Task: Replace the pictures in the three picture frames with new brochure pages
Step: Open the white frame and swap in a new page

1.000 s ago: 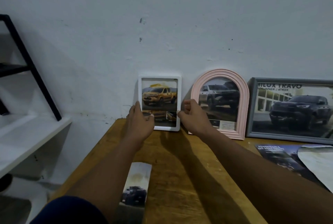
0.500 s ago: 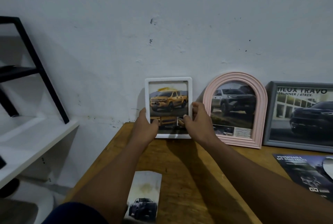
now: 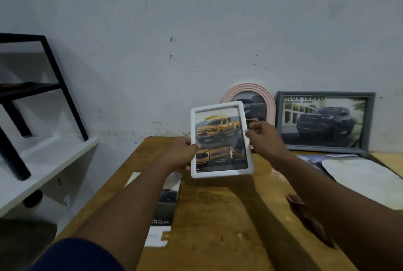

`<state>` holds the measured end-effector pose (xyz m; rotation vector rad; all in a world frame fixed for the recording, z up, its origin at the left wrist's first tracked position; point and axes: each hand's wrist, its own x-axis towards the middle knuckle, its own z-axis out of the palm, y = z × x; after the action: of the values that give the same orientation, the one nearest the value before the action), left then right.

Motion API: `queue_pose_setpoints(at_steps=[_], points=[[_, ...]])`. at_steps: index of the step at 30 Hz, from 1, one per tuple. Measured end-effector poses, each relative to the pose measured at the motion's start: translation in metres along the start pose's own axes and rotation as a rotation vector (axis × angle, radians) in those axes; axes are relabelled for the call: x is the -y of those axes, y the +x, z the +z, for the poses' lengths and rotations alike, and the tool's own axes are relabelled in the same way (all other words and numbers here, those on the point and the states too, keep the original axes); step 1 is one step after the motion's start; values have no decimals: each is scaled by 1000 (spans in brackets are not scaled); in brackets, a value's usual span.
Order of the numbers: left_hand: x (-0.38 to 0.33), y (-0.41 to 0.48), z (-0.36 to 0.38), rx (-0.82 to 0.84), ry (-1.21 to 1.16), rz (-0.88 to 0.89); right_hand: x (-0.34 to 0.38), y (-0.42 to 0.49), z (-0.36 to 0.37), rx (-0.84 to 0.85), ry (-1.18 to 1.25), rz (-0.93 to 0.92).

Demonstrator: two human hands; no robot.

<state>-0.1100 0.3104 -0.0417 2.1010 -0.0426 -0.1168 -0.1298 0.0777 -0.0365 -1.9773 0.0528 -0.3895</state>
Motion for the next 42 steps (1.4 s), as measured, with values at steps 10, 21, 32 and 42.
queue_pose_setpoints(at_steps=[10,21,32,42], points=[[3,-43,83,339,-139,-238,-49,-52,-78,-10,-95,292],[-14,-44,105,434,-93,-236,-8,-51,-111,-35,-152,218],[-55,-26,23,113,-233,-17,40,-53,-38,238,-8,1],[-2,-38,33,145,30,-157,-59,-48,-10,113,-453,90]])
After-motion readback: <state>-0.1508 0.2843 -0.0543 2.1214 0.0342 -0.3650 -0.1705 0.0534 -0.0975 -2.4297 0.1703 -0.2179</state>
